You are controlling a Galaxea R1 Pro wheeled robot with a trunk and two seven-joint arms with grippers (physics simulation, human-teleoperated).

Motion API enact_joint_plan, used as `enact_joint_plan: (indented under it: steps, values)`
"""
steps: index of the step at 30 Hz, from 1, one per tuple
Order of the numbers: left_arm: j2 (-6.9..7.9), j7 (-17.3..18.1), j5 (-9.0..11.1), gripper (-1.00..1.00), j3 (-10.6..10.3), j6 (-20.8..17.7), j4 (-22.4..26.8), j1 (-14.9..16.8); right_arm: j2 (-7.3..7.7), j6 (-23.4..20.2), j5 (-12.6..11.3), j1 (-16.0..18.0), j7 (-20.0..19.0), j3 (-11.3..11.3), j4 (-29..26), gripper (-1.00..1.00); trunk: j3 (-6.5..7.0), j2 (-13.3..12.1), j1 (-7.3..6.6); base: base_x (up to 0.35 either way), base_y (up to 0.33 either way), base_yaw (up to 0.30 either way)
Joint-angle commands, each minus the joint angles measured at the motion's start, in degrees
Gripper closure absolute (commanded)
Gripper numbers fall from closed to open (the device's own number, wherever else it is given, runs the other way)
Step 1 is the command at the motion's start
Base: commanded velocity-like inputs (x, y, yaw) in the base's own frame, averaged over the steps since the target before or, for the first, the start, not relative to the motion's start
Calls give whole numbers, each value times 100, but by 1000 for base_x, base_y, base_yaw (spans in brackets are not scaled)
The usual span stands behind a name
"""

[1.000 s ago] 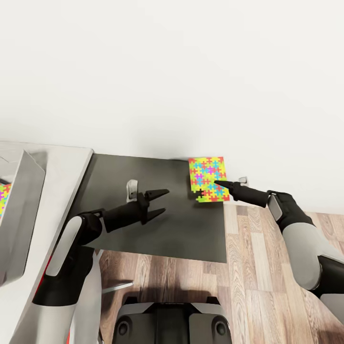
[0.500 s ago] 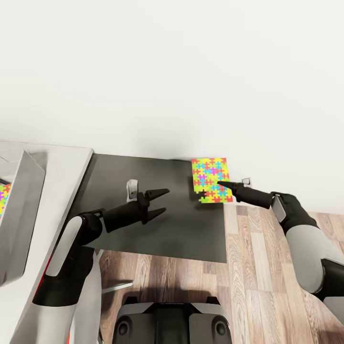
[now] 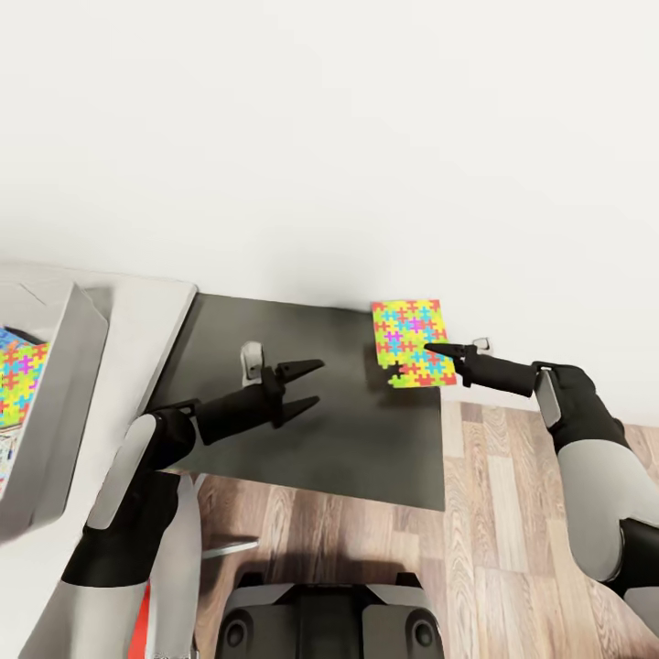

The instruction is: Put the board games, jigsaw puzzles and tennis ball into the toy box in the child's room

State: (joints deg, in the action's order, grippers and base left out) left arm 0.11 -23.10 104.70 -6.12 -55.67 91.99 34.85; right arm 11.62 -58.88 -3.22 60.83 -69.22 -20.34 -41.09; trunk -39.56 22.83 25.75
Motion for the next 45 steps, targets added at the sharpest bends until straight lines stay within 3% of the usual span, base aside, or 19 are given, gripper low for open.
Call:
enact_joint_plan:
  steps: [1, 15, 45]
  values:
    - [0, 7, 63, -100, -6, -6, 3, 4, 2, -106, -17, -21, 5, -4, -82, 100, 1, 8, 4, 0, 0, 165]
    - [8, 342, 76, -100, -26, -22, 3, 4, 6, -112, -21, -202, 5, -13, -565, 100, 117, 8, 4, 0, 0, 115]
    - [-35, 341, 70, -100, -42, -23, 3, 4, 7, -112, -30, -390, 5, -14, -1024, 100, 391, 8, 4, 0, 0, 11]
